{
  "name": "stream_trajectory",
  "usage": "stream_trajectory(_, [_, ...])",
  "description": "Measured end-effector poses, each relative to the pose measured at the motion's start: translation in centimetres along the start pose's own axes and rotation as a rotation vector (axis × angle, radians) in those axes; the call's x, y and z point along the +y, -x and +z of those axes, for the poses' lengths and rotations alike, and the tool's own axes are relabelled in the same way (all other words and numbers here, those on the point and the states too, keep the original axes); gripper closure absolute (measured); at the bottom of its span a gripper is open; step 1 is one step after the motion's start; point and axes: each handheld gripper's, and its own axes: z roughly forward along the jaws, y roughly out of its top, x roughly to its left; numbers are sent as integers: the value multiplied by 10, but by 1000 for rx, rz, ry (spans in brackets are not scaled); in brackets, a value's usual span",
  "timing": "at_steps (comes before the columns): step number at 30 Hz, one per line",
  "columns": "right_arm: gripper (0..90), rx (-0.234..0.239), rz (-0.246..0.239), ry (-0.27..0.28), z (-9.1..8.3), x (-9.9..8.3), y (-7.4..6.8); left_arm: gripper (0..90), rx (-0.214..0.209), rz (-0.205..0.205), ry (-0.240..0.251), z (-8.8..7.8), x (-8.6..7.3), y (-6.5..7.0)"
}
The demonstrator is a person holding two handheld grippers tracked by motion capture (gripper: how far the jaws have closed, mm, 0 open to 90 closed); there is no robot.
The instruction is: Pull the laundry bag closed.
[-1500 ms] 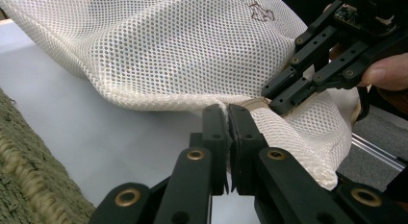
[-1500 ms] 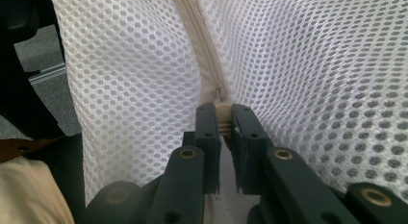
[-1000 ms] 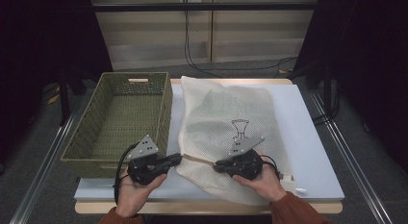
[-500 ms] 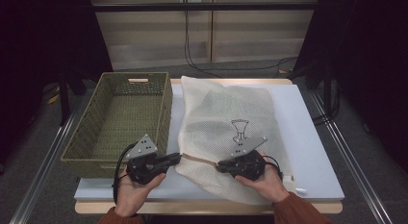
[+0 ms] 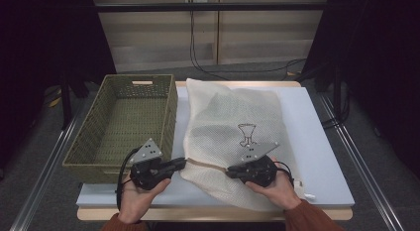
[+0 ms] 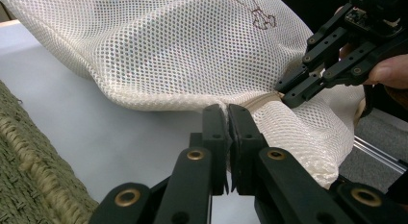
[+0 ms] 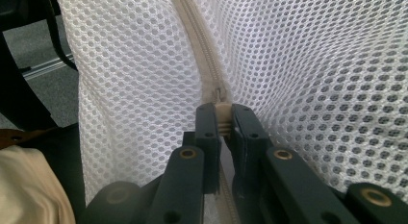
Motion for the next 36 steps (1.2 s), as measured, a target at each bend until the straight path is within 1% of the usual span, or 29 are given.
stream_trajectory(10, [827,4,3,0,-1,-1,0,869,3,-5,-1,0,0,0])
stream_trajectory(11, [827,-4,3,-3,-1,-1,0,869,9,-10,6,-1,0,0])
stream_trajectory(15, [827,-13,8,-4,-4,-3,2,869,0,-9,-5,-3,0,-3])
stream_trajectory(16, [827,-7,15,-1,-5,-5,3,869,-3,-12,0,-2,0,-4])
stream_trajectory(19, [828,-14,13,-6,-6,-7,3,869,-5,-16,2,-2,0,-3])
stream_trajectory(21, [827,-11,13,-4,-7,-8,4,869,9,-11,-7,-2,0,-3])
stream_trajectory(22, [828,-16,15,-6,-7,-8,4,869,6,-18,1,-2,0,-2])
stream_trajectory(26, [827,-19,14,-9,-8,-9,4,869,0,-22,0,-2,-1,-3])
stream_trajectory(27, [827,-15,16,-9,-9,-10,5,869,-1,-19,-2,-2,-1,-3])
stream_trajectory(32, [828,-27,18,-14,-12,-13,5,869,-2,-17,-2,-2,0,-3])
stream_trajectory(34, [828,-29,23,-11,-13,-14,5,869,3,-18,-5,-2,0,-3])
stream_trajectory(35, [828,-32,24,-12,-13,-14,5,869,0,-20,1,-2,0,-3])
stream_trajectory(36, [827,-24,28,-9,-14,-14,5,869,5,-19,3,-2,0,-3])
